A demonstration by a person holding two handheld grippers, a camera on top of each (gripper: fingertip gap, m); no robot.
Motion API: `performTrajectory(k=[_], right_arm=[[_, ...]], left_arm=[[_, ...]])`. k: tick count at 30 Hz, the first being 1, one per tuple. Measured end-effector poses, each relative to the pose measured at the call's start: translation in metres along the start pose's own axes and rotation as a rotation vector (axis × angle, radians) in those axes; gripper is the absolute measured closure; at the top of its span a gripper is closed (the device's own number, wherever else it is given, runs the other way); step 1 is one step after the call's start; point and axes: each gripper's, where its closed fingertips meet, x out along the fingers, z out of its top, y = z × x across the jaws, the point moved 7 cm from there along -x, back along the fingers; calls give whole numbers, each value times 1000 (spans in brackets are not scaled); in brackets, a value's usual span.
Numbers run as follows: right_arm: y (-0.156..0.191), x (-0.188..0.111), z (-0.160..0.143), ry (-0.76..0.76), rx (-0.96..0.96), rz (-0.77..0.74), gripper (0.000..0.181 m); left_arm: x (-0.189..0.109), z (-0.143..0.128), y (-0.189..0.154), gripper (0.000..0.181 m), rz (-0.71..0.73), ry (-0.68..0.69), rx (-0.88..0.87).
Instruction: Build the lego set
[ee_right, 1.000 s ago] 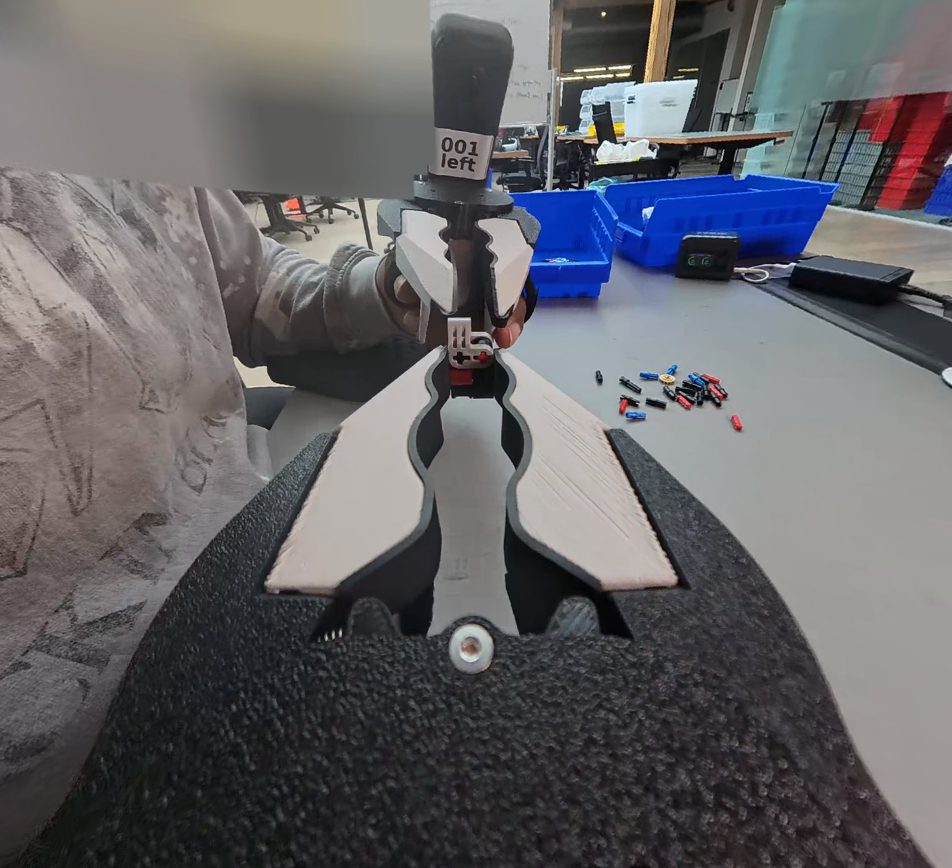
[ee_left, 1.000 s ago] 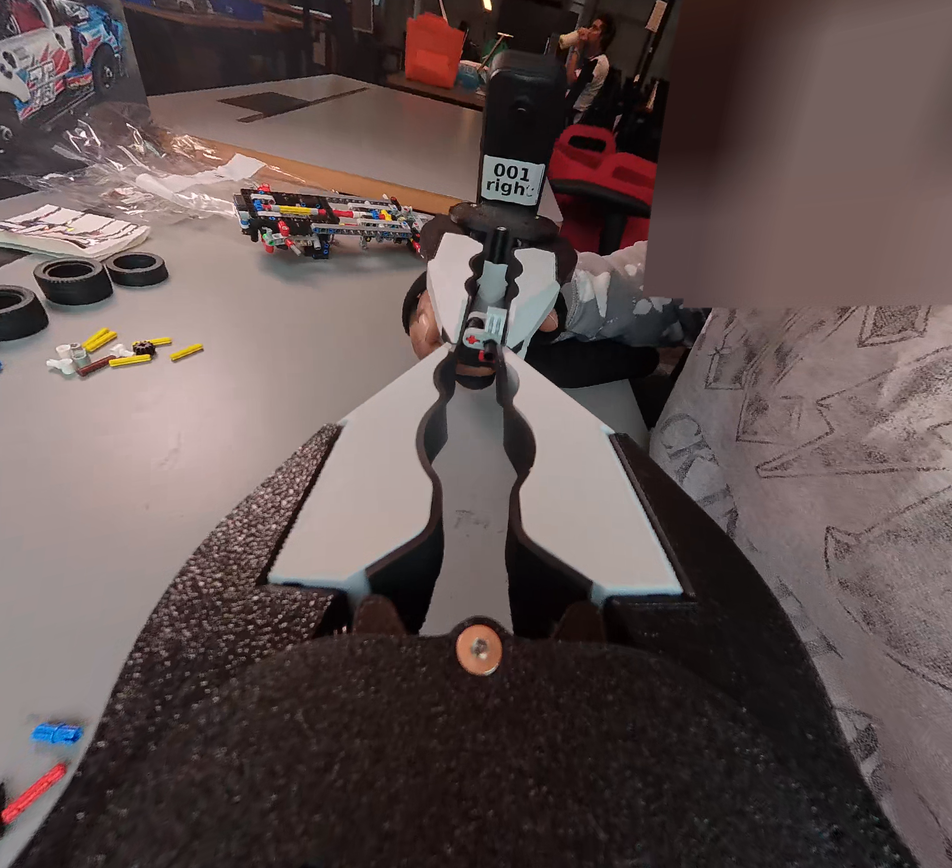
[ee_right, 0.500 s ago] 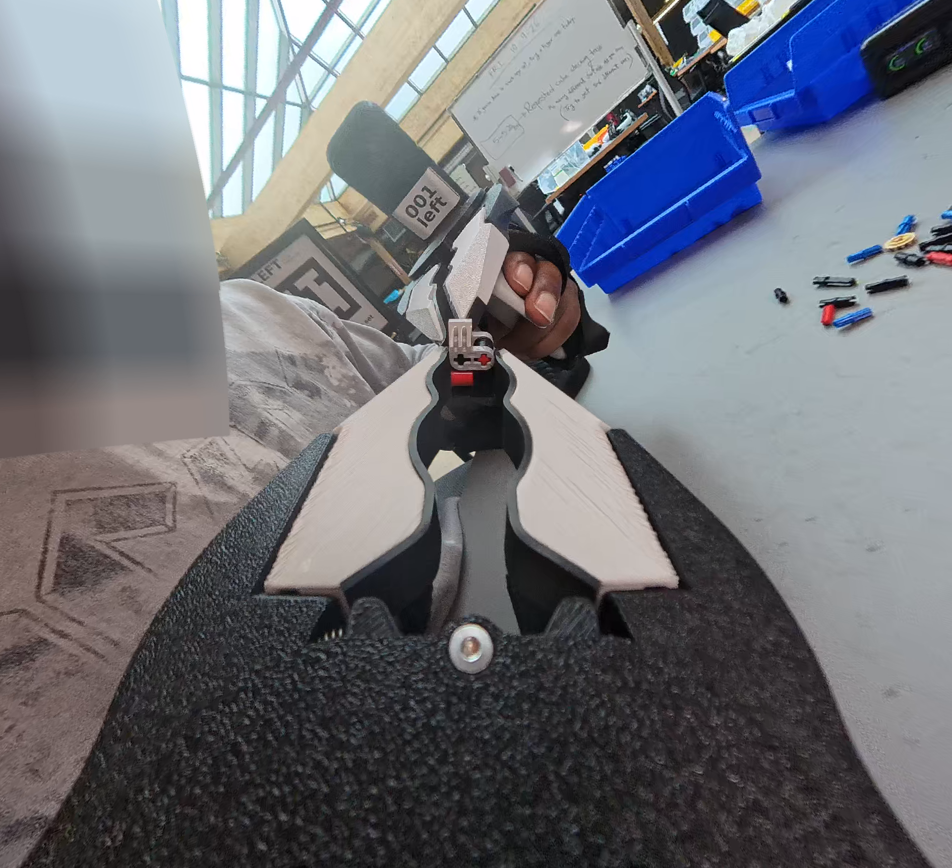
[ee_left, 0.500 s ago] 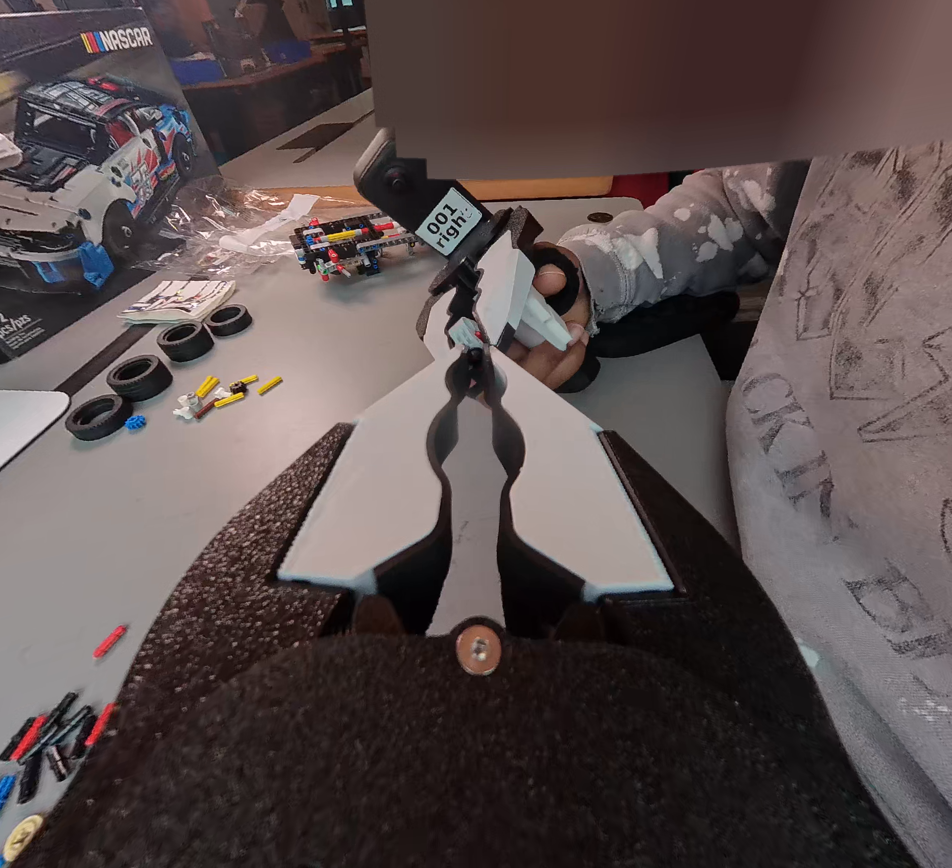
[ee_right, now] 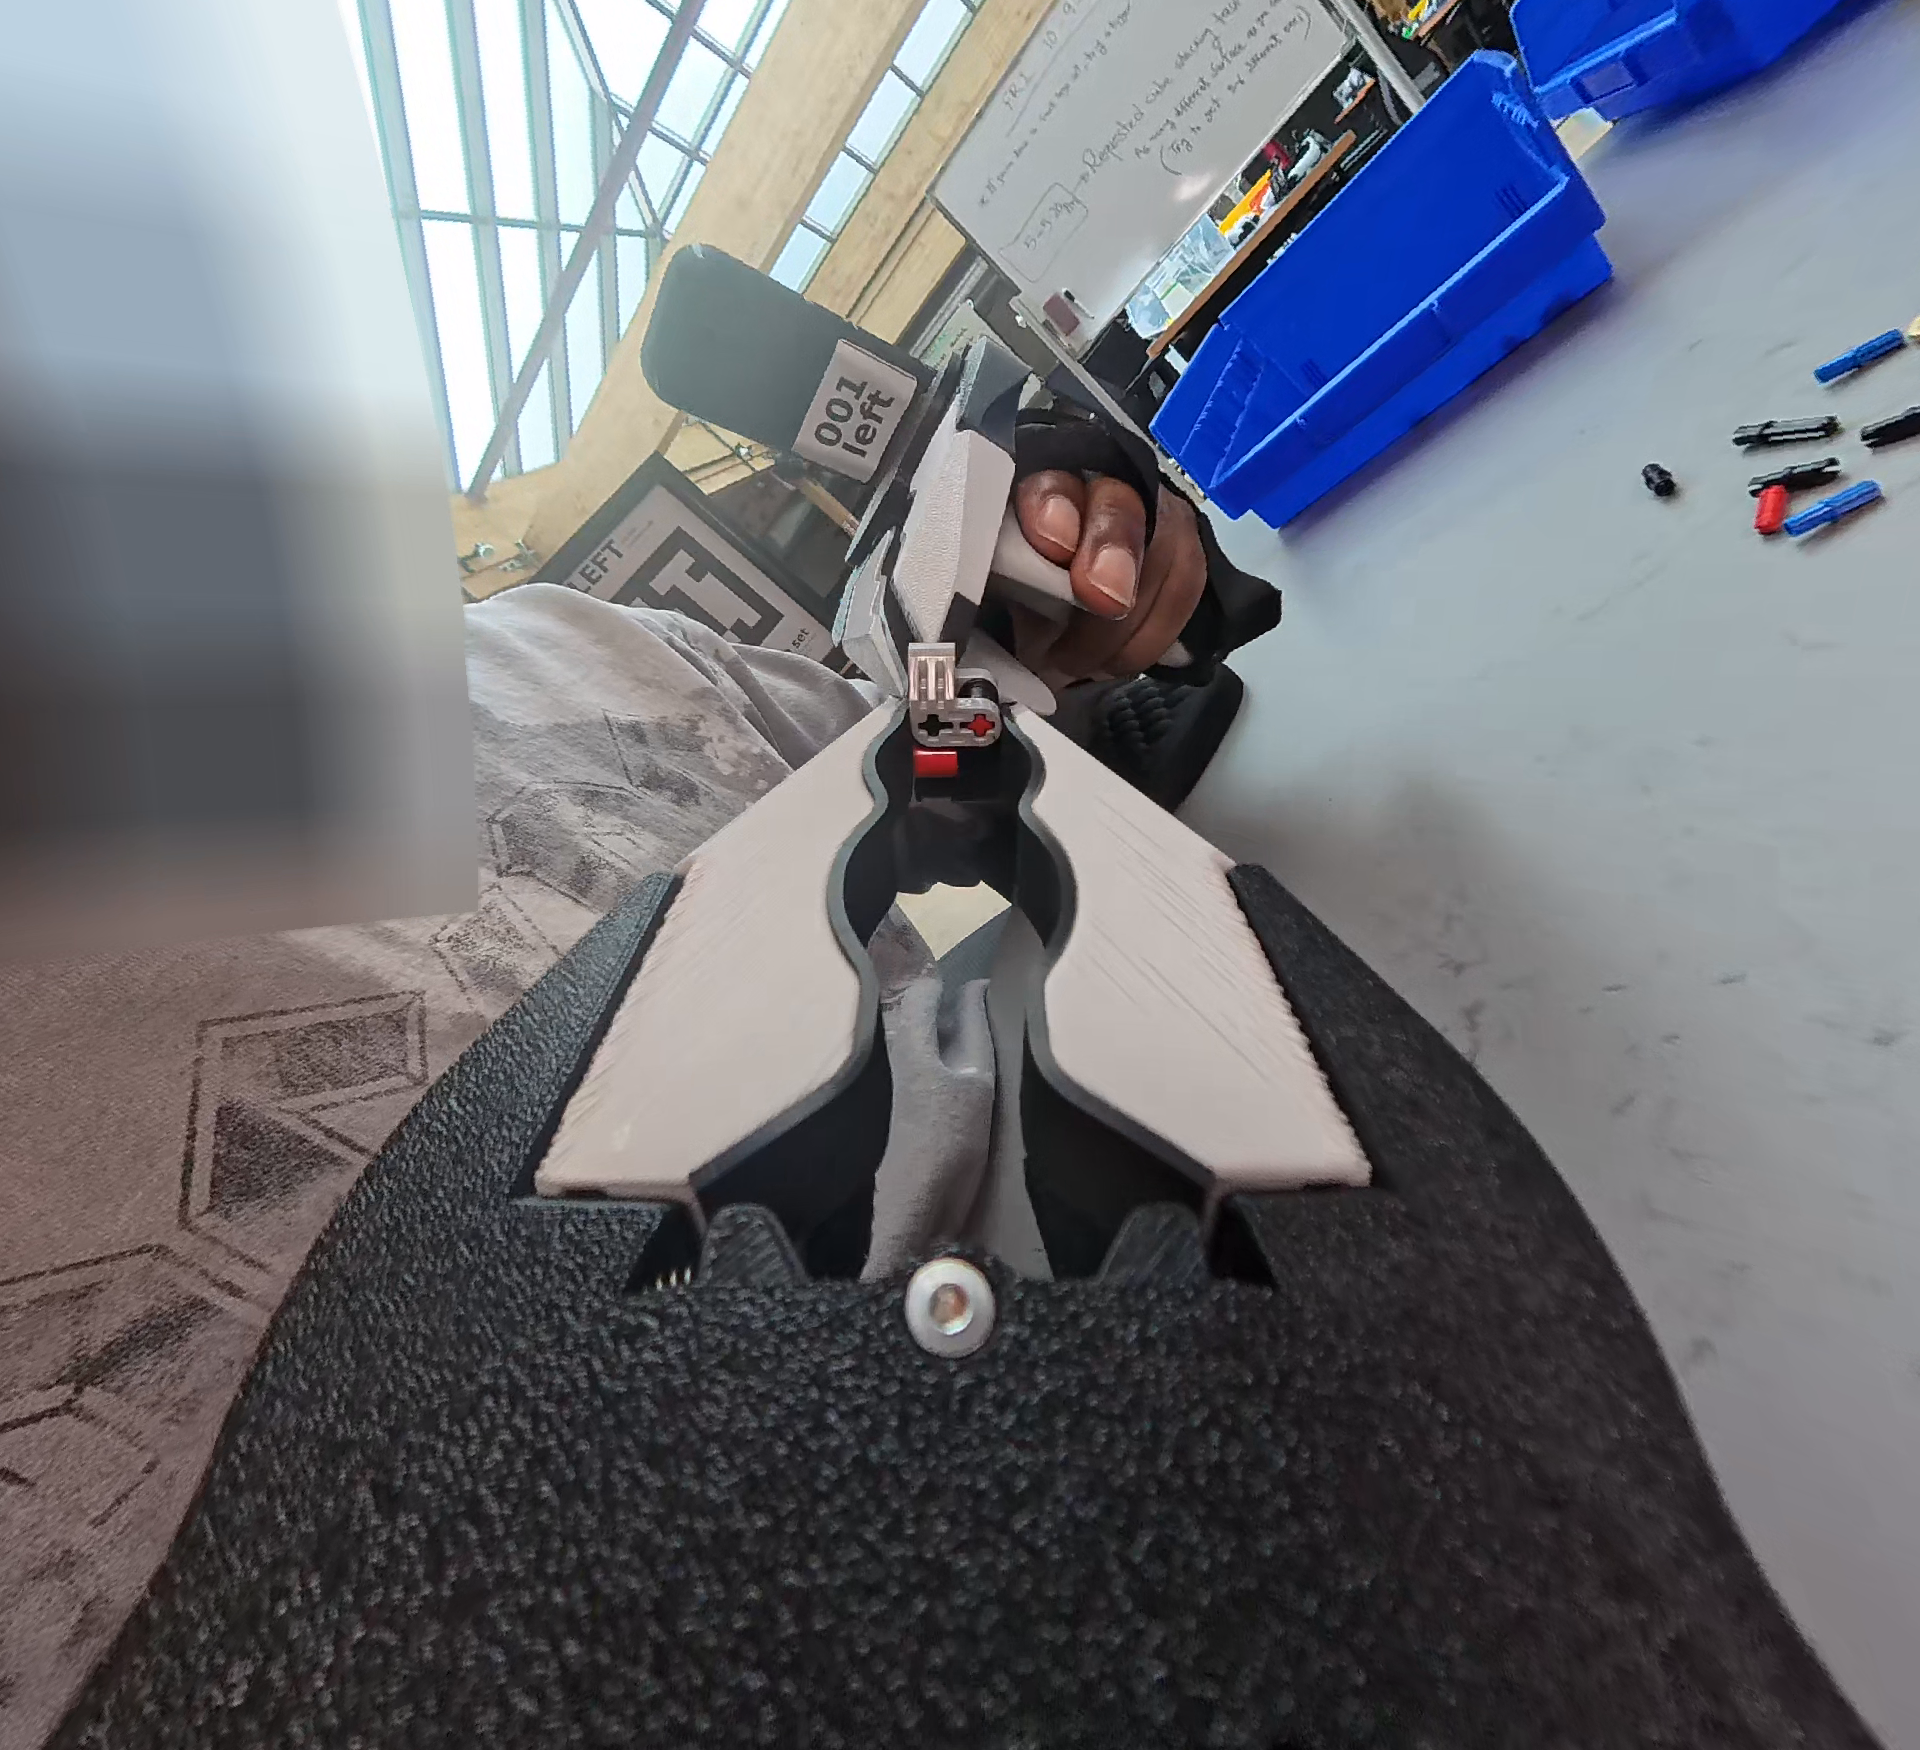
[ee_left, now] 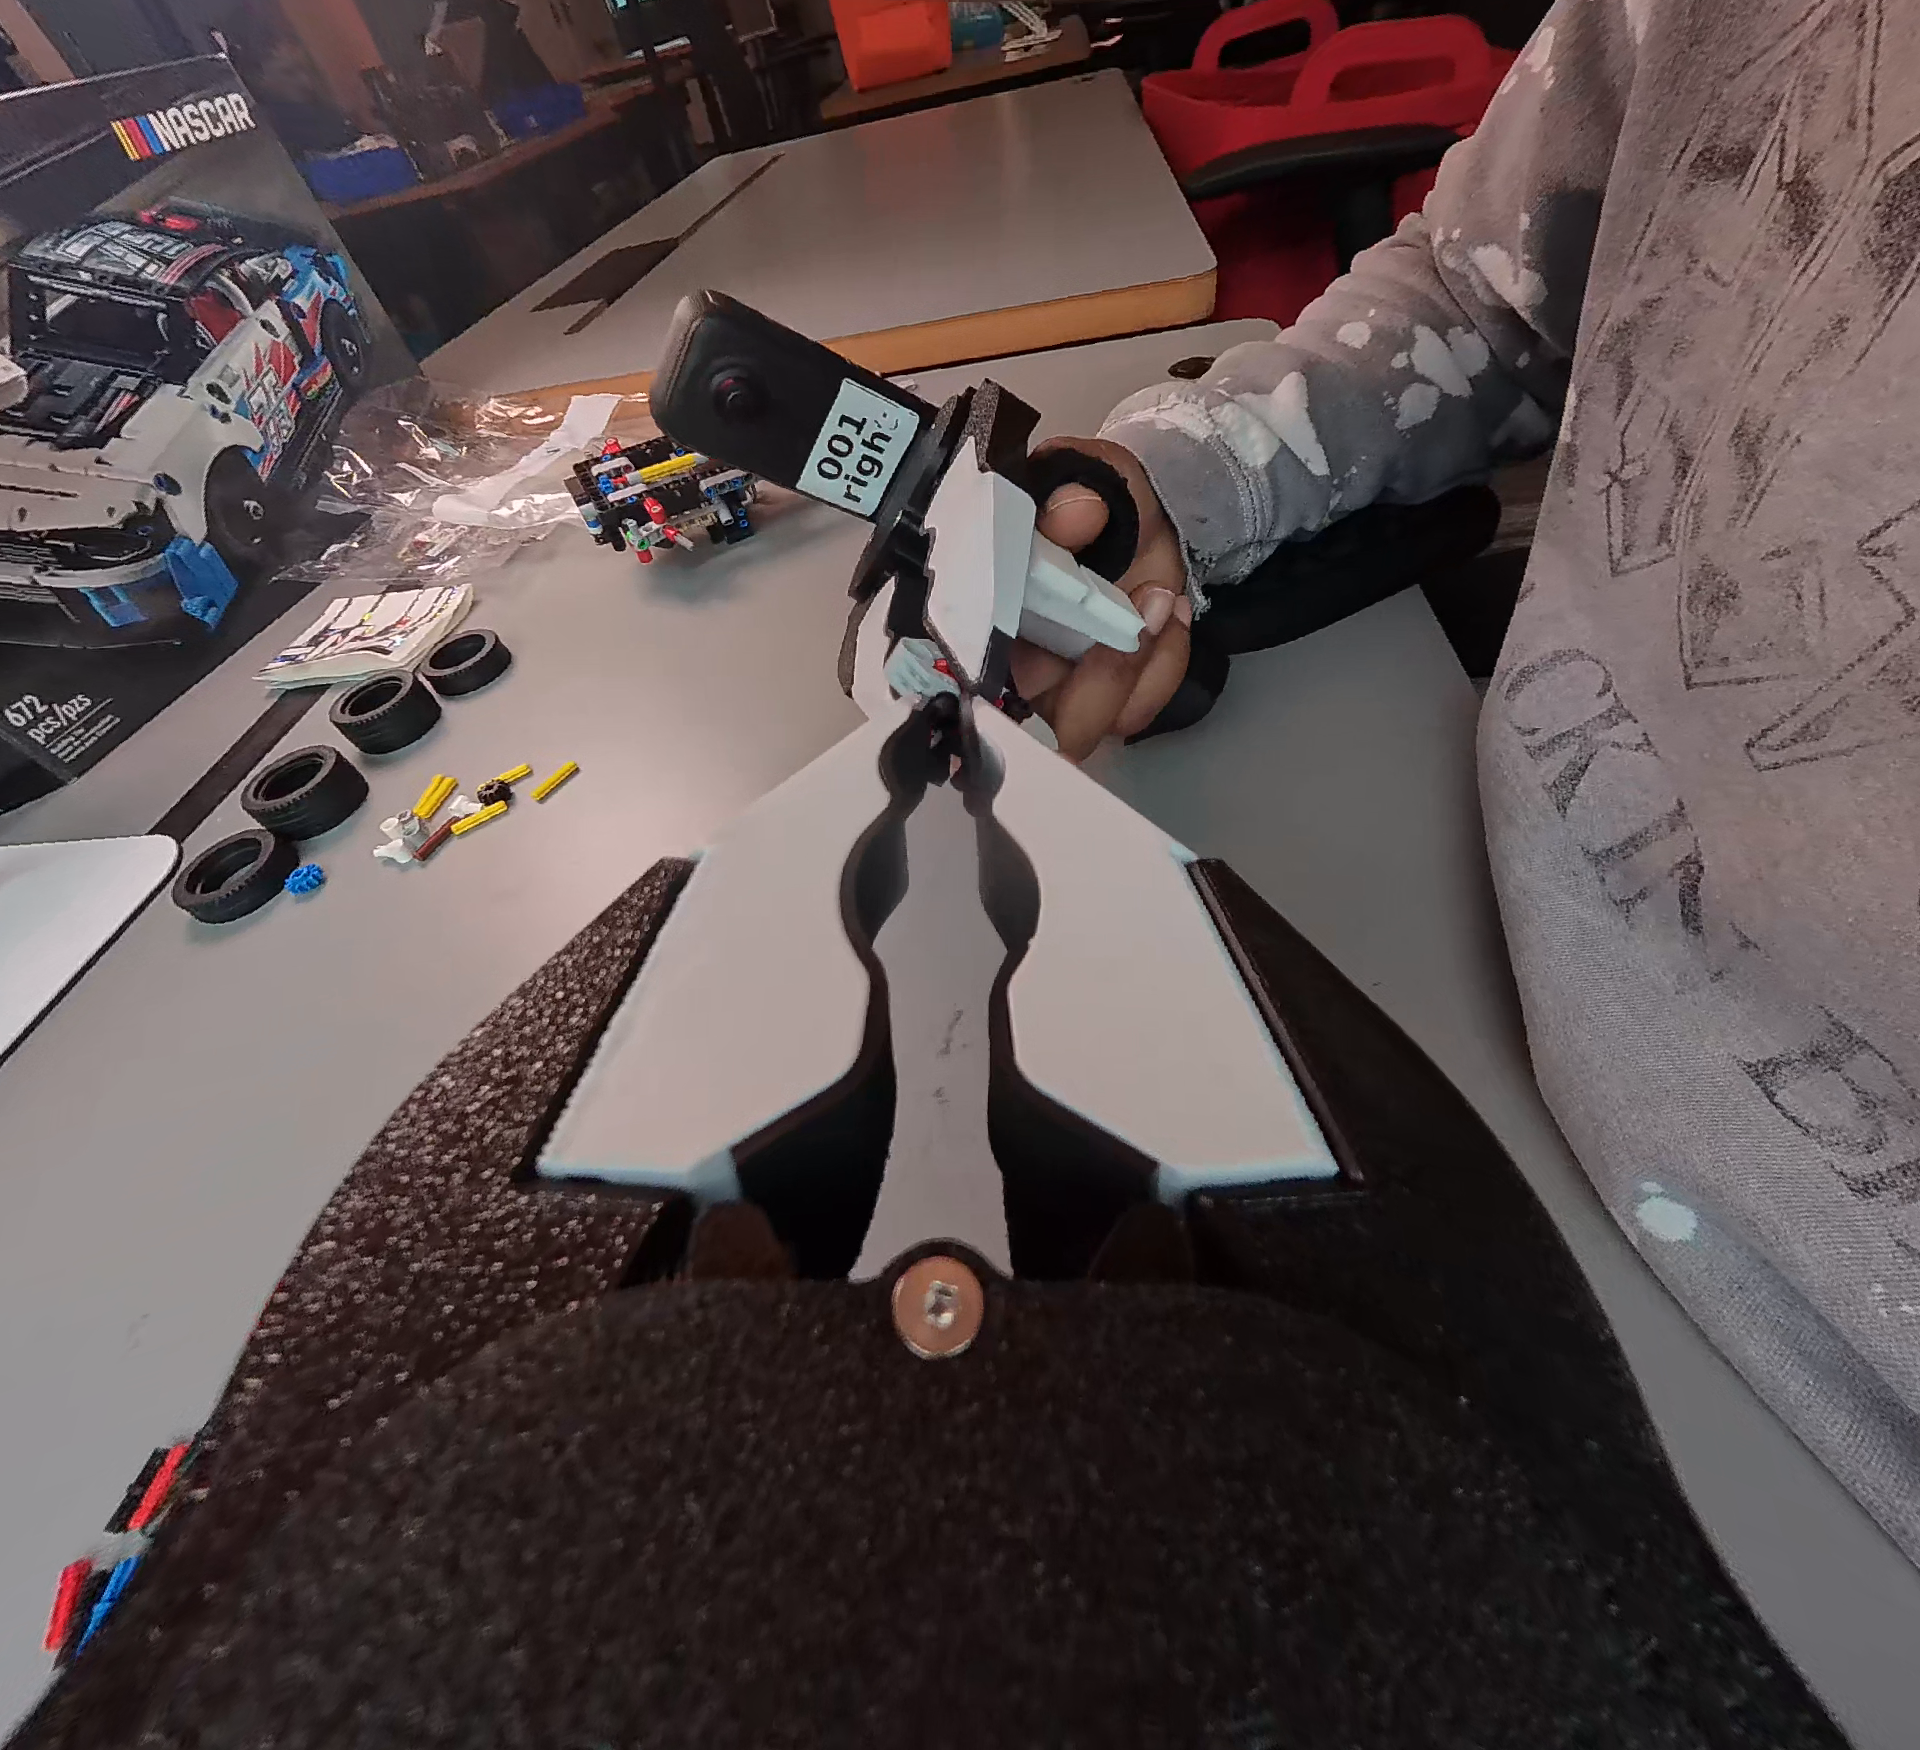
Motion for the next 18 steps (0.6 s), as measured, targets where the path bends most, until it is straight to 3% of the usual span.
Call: performTrajectory(k=[6,11,18], right_arm=[[0,1,-2,8,18,-5,166],[11,3,0,20,-71,4,143],[8,3,0,9,-52,-31,148]], left_arm=[[0,-2,-2,176,8,28,38],[-4,-5,2,177,-16,-36,-60],[-1,-8,3,177,-20,-42,-92]])
